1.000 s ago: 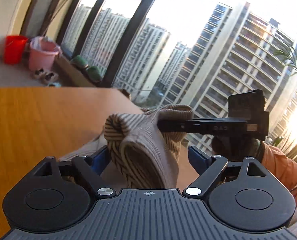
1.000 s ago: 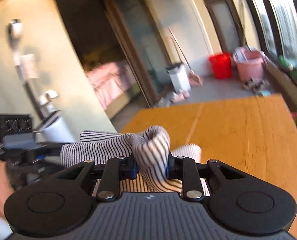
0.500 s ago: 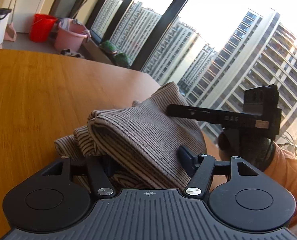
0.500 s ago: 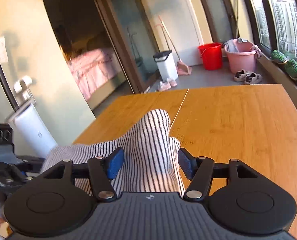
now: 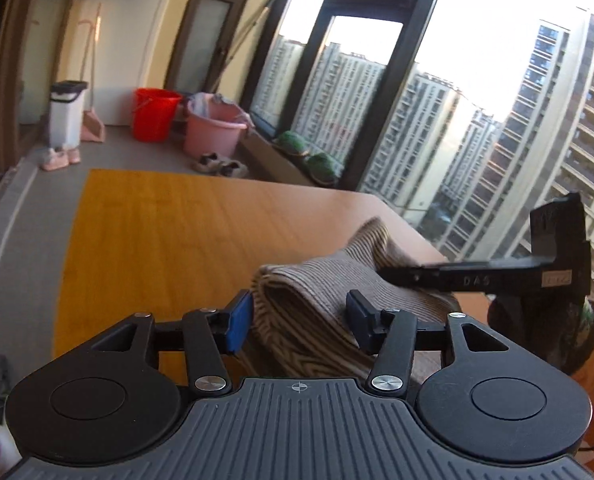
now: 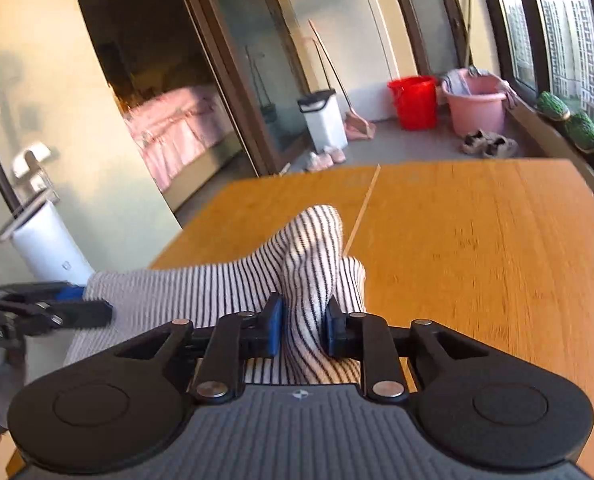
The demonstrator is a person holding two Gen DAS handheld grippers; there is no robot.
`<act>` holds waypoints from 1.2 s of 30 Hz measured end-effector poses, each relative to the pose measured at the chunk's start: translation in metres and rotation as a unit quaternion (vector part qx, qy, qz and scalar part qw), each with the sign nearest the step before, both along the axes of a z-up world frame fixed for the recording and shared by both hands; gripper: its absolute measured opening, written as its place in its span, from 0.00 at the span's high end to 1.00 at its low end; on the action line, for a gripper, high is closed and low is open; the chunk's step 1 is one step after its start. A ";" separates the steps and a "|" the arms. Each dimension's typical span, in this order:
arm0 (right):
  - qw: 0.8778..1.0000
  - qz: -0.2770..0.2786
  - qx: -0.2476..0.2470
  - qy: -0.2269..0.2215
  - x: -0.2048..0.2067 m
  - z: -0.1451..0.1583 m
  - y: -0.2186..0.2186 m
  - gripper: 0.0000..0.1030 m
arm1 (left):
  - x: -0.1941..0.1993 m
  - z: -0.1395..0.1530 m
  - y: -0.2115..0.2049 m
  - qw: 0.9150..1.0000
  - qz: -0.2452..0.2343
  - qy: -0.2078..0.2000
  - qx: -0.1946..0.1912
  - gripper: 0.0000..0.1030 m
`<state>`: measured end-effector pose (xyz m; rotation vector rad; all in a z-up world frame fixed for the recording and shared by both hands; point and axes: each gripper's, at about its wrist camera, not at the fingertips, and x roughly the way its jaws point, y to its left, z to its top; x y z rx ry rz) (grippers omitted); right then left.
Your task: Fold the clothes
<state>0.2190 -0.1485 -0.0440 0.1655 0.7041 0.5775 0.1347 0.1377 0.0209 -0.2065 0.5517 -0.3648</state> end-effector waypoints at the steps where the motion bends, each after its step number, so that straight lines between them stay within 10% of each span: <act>1: 1.000 -0.005 0.009 0.002 0.000 -0.003 -0.002 0.78 | -0.005 0.009 0.002 1.000 0.007 -0.017 0.004 0.33; 7: 0.999 -0.005 -0.031 -0.029 -0.013 0.001 0.007 0.75 | -0.007 0.043 -0.027 0.993 -0.082 -0.085 -0.017 0.06; 12: 0.997 0.002 -0.056 -0.055 -0.026 0.009 0.012 0.75 | 0.033 -0.005 -0.062 0.995 -0.100 0.015 0.019 0.10; 16: 0.997 -0.013 -0.046 -0.064 -0.030 0.024 -0.004 0.42 | 0.029 -0.018 -0.066 0.995 -0.092 0.010 0.034 0.09; 22: 0.990 -0.011 -0.017 -0.136 -0.039 0.064 -0.004 0.45 | 0.026 -0.019 -0.061 0.995 -0.093 0.013 0.029 0.09; 36: 0.999 -0.029 -0.026 -0.002 0.007 0.002 0.020 0.34 | 0.020 -0.031 -0.047 0.995 -0.099 0.009 0.014 0.07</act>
